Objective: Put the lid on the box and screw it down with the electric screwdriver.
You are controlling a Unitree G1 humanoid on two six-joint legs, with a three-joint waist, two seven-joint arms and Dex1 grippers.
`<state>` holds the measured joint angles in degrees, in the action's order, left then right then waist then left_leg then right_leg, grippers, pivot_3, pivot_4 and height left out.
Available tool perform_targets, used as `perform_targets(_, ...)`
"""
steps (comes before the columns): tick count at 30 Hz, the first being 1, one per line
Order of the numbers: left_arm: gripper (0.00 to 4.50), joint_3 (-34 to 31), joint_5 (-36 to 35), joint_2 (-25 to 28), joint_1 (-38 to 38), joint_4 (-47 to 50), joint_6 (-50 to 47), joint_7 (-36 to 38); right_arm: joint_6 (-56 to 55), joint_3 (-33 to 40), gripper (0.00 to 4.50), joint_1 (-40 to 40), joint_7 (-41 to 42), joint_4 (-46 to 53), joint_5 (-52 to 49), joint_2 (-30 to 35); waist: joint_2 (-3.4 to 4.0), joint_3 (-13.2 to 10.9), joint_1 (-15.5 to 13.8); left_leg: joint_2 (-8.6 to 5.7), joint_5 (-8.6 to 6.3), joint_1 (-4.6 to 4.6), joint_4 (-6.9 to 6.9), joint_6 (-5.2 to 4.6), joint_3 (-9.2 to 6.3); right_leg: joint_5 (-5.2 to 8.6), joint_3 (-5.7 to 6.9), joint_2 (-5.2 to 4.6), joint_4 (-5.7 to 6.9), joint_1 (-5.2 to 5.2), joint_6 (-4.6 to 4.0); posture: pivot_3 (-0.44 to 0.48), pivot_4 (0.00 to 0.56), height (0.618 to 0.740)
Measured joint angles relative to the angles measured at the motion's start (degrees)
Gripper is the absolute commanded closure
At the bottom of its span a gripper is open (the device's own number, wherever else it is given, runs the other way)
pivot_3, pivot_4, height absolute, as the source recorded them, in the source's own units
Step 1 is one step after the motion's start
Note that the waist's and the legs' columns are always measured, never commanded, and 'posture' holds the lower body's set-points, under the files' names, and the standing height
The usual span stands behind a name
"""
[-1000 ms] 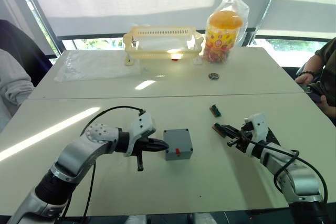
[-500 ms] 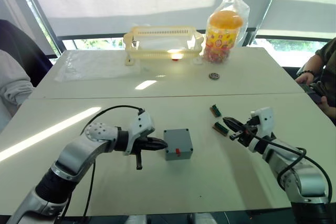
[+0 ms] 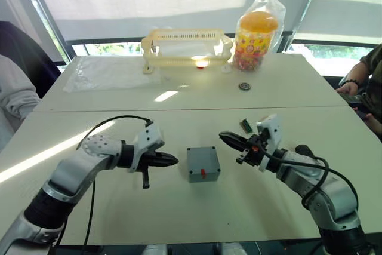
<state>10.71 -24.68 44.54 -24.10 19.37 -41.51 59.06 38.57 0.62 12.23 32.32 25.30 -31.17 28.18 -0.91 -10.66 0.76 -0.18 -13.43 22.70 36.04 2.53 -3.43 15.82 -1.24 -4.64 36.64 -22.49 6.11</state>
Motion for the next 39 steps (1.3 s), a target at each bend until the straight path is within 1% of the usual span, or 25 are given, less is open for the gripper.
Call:
perform_targets(10, 4.5, -0.7, -1.0, 0.3, 2.1, 2.2, -0.9, -1.4, -0.9, -2.5, 4.47, 0.2, 3.4, -2.2, 1.7, 0.2, 0.02, 0.0, 0.0, 0.01, 0.0, 0.06, -0.02, 0.0, -0.03, -0.01, 0.02, 0.02, 0.01, -0.07, 0.02, 0.0, 0.15, 0.74)
perform_targets(30, 4.5, -0.6, -0.9, 0.2, 2.1, 2.2, -1.7, -1.9, -2.2, -3.8, 4.47, -0.3, 4.6, -4.5, 4.0, 0.0, 0.02, 0.0, 0.0, 0.01, 0.0, 0.06, -0.02, 0.0, -0.02, -0.02, 0.02, 0.02, 0.01, -0.07, 0.03, 0.0, 0.15, 0.74)
perform_targets(35, 4.5, -0.6, -0.8, 0.2, 2.1, 2.2, -1.7, -1.8, -2.2, -5.0, 4.47, 1.2, 4.9, -5.6, 4.6, -0.1, 0.02, 0.0, 0.1, 0.01, 0.0, 0.06, -0.03, 0.0, -0.02, -0.01, 0.02, 0.02, 0.01, -0.08, 0.02, 0.0, 0.15, 0.74)
perform_targets(37, 4.5, -0.5, -0.8, 0.2, 2.1, 2.2, -1.7, -1.9, -2.3, -5.1, 3.91, 1.5, 5.3, -5.8, 5.2, 0.0, 0.02, 0.0, 0.0, 0.01, 0.0, 0.06, -0.04, 0.0, -0.02, -0.02, 0.03, 0.02, 0.01, -0.08, 0.03, 0.0, 0.15, 0.74)
perform_targets(38, 4.5, -0.4, -0.8, 0.2, 2.1, 2.2, -1.7, -1.9, -2.3, -5.1, 3.57, 1.6, 5.3, -6.0, 5.4, 0.1, 0.02, 0.0, 0.0, 0.01, 0.0, 0.06, -0.04, 0.0, -0.02, -0.03, 0.03, 0.02, 0.01, -0.08, 0.06, 0.0, 0.15, 0.74)
perform_targets(39, 4.5, -0.4, -0.8, 0.2, 2.1, 2.2, -1.7, -1.9, -2.3, -5.1, 3.13, 1.7, 5.4, -6.1, 5.6, 0.1, 0.02, 0.0, 0.0, 0.01, 0.0, 0.06, -0.03, 0.0, -0.02, -0.06, 0.03, 0.02, 0.01, -0.08, 0.1, 0.0, 0.15, 0.74)
